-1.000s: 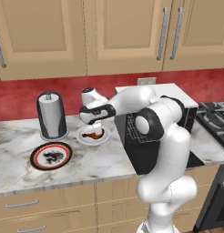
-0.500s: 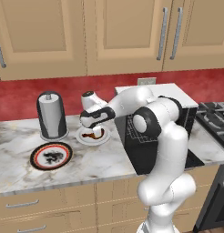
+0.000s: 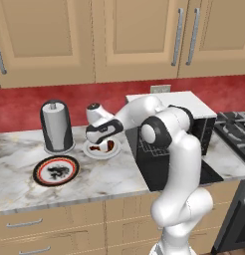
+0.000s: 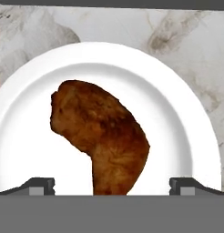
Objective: Open the toaster oven door. Place the hotdog bun on the bottom rack in the toaster oven and place the chicken drumstick on the top rack.
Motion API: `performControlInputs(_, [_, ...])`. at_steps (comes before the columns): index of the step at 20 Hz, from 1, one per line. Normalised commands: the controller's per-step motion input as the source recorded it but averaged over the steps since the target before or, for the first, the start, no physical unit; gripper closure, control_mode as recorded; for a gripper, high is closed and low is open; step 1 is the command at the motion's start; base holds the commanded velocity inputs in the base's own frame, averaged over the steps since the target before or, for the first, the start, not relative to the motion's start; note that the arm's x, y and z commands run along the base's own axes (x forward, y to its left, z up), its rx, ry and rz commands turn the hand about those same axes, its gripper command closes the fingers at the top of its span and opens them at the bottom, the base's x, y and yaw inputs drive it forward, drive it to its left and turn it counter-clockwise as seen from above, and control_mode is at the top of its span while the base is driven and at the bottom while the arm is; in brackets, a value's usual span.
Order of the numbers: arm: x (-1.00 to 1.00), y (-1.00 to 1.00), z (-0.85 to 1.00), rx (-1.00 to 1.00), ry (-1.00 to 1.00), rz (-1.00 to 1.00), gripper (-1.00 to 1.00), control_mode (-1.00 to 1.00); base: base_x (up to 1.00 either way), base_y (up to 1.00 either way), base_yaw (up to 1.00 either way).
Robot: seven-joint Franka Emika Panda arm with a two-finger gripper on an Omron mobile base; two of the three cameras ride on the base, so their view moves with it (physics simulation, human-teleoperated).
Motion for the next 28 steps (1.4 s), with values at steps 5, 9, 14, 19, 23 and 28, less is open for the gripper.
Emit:
performControlInputs(5, [0.18,0.09,-0.39,0.00,0.00,-0.14,-1.00,-1.00,0.00,0.00,0.00])
performControlInputs(9, [0.19,0.03,-0.51,0.00,0.00,-0.13,-1.00,-1.00,0.00,0.00,0.00])
performControlInputs(14, [0.10,0.07,-0.50,0.00,0.00,-0.09,1.00,-1.00,0.00,0.00,0.00])
performControlInputs(19, [0.00,0.03,-0.36,0.00,0.00,-0.11,1.00,-1.00,0.00,0.00,0.00])
performControlInputs(23, [-0.05,0.00,0.04,0.00,0.00,-0.08,1.00,-1.00,0.00,0.00,0.00])
performControlInputs(28, [-0.53,-0.10,0.33,0.00,-0.09,-0.01,1.00,-1.00,0.00,0.00,0.00])
